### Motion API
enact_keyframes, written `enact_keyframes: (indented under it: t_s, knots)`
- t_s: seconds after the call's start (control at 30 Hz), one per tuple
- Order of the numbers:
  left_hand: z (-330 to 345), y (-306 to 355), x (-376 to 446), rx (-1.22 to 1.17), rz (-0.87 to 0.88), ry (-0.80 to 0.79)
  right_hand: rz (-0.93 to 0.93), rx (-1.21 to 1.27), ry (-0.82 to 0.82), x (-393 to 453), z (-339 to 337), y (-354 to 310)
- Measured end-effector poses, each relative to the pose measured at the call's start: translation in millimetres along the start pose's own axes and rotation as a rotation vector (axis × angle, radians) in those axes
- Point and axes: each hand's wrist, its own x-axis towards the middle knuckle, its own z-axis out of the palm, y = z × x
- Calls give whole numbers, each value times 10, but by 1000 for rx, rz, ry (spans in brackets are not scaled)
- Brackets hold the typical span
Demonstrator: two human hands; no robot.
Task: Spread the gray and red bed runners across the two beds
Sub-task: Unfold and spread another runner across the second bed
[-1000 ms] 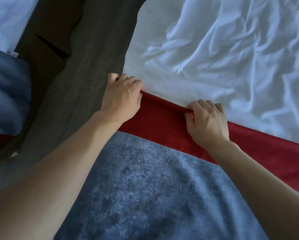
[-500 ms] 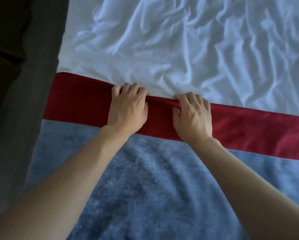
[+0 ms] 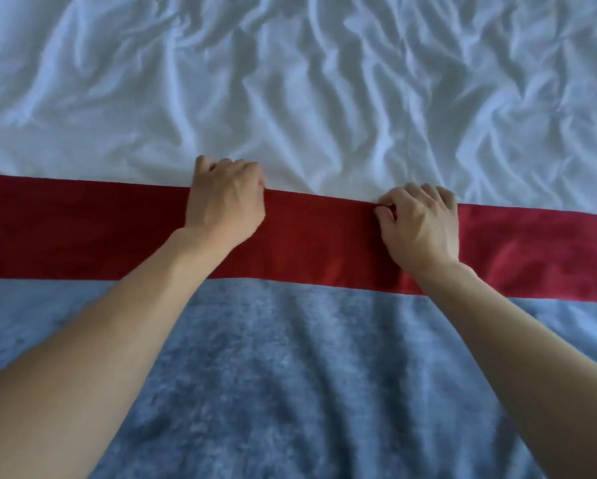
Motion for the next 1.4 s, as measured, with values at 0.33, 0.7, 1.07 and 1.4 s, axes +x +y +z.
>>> enact_keyframes:
  t_s: [0.33,0.7,1.07,1.4]
  knots:
    - [87,236,126,-35,64,-71,-67,81,68,32,4,515]
    - [386,1773,618,-129,271,-66,121,-142,40,-126,-251,2595]
    - [485,2531,497,-103,285,-21,76,-30,87,-264,-224,2776]
    - [622,3214,625,-118,334,-5,111,3,106,-238,-170,2845]
